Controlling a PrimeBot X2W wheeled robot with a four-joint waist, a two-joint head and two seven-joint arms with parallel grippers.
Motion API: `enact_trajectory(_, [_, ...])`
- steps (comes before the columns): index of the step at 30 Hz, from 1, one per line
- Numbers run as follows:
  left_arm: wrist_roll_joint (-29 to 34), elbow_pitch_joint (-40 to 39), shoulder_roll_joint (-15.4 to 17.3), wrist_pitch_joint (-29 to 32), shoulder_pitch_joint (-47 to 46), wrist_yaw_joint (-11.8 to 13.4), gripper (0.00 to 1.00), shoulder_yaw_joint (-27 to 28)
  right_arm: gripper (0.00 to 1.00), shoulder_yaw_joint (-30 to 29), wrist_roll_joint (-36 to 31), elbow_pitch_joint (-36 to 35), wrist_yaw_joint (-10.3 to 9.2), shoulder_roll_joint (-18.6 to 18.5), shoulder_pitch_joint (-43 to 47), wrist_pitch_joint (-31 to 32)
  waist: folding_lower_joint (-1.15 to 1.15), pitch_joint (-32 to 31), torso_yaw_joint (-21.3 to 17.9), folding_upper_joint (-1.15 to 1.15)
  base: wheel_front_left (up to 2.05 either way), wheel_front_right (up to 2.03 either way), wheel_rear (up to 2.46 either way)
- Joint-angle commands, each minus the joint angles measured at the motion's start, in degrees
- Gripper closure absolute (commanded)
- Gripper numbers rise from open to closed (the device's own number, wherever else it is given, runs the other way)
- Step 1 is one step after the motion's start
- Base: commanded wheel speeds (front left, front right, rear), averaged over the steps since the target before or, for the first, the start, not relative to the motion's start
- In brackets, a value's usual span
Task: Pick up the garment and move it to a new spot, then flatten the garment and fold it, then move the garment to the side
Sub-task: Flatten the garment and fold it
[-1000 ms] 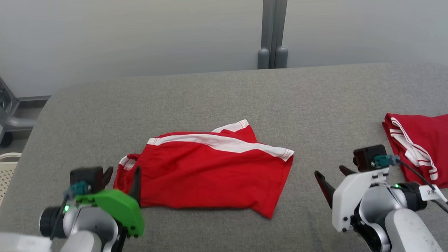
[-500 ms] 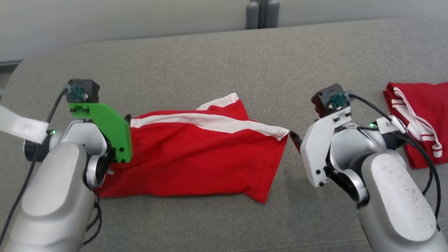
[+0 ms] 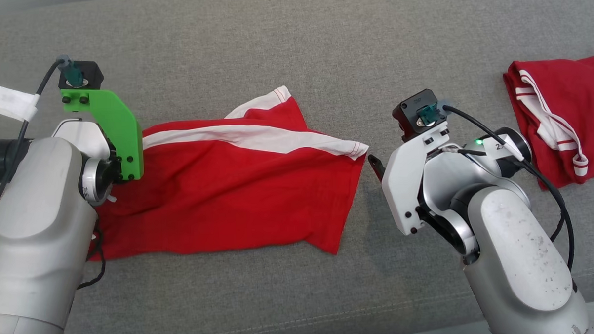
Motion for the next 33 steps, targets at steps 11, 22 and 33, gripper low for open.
enact_trajectory(11, [-1.77, 0.07, 0.55, 7.18, -2.36, -0.72, 0.33, -0.77, 0.00, -0.72, -1.19, -2.14, -0.03, -0.19, -1.01, 0.42, -0.01, 3.01, -0.37, 0.00, 0.00, 0.00, 0.00])
enact_trajectory(22, [-2.99, -2.24, 0.89, 8.07, -1.20, -1.42, 0.94, -1.11, 0.00, 0.39, -0.04, -3.55, -0.03, -0.19, -2.43, 0.51, -0.01, 4.39, -0.67, 0.00, 0.00, 0.00, 0.00])
enact_trajectory(33, [-4.23, -2.19, -0.72, 9.62, -1.60, -2.41, 1.00, -2.14, 0.00, 0.77, 1.38, -5.61, -0.03, -0.19, -0.38, 4.38, -0.01, 4.81, 0.92, 0.00, 0.00, 0.00, 0.00])
